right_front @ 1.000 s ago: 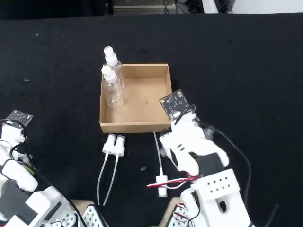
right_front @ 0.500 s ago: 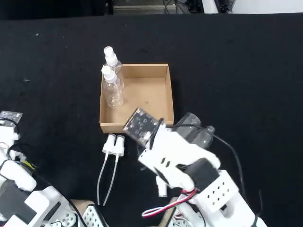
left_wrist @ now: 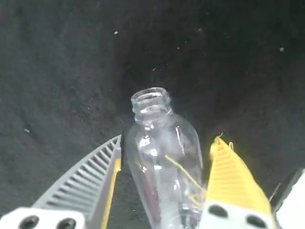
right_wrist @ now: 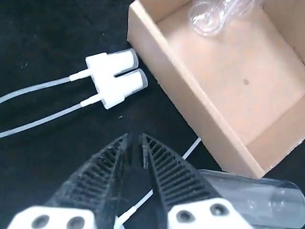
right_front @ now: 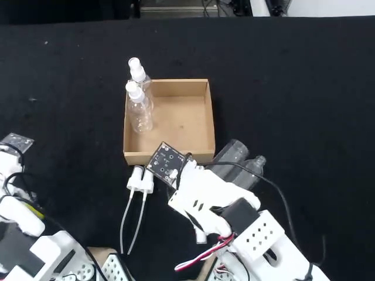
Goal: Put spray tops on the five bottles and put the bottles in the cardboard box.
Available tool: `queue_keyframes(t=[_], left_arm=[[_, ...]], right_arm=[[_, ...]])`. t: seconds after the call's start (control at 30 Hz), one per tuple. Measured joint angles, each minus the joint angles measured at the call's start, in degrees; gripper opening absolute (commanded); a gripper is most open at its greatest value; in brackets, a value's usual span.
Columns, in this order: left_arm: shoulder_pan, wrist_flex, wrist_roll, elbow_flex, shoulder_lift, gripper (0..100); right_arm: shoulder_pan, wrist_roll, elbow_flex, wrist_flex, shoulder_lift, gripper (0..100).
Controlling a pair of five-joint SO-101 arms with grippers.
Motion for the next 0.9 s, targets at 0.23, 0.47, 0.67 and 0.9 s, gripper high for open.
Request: queue_keyframes(t=[0.23,0.47,0.67,0.9], left_arm=[[0.1,-0.4,-2.9,0.5,0.1,26],[-1.3,-1.1,-3.3,3.8,0.1,26],[-2.7,-10.7,-3.4,9.6,0.1,25],[-2.6,-11.3,-3.5,9.9,0.0,1]], right_arm=[[0.0,0.0,0.0,0.0,-0.2,2.9],[0.0,0.0,0.0,0.0,-0.2,2.9],[0.0,0.0,0.0,0.0,-0.2,2.9],[0.0,-0.2,0.0,0.0,-0.2,2.9]])
